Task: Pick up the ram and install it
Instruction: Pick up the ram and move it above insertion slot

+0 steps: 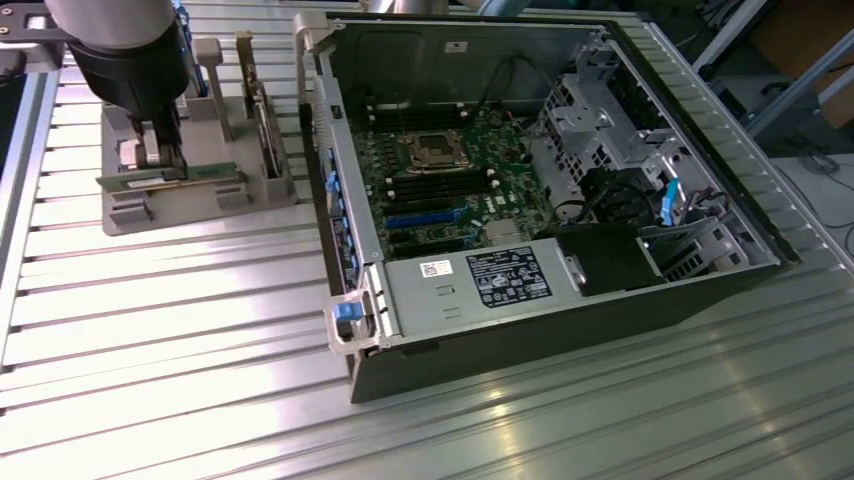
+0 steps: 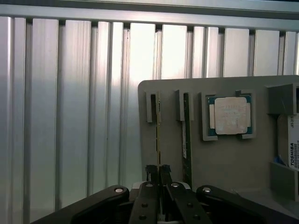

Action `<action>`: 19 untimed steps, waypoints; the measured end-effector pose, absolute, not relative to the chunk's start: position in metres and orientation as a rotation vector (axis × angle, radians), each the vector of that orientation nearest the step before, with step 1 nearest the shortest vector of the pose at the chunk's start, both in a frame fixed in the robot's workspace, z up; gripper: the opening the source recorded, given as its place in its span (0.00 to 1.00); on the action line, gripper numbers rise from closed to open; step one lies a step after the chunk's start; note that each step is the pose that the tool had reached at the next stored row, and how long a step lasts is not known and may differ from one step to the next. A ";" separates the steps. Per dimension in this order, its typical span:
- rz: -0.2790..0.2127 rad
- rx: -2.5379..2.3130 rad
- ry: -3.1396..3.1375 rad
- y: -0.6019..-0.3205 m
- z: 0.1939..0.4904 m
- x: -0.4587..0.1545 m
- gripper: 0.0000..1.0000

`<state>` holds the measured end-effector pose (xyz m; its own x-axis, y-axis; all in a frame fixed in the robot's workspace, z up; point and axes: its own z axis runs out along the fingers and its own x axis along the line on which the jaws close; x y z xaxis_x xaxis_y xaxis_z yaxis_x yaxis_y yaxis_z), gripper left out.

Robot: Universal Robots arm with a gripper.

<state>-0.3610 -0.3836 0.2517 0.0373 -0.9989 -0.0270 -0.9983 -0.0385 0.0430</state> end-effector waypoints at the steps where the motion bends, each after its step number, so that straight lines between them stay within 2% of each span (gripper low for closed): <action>1: -0.077 2.254 -2.170 -0.384 0.252 -0.361 0.13; 19: -0.077 2.254 -2.170 -0.384 0.261 -0.361 0.13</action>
<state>-0.3610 -0.3836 0.2606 0.0373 -0.9989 -0.0270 -0.9983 -0.0384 0.0430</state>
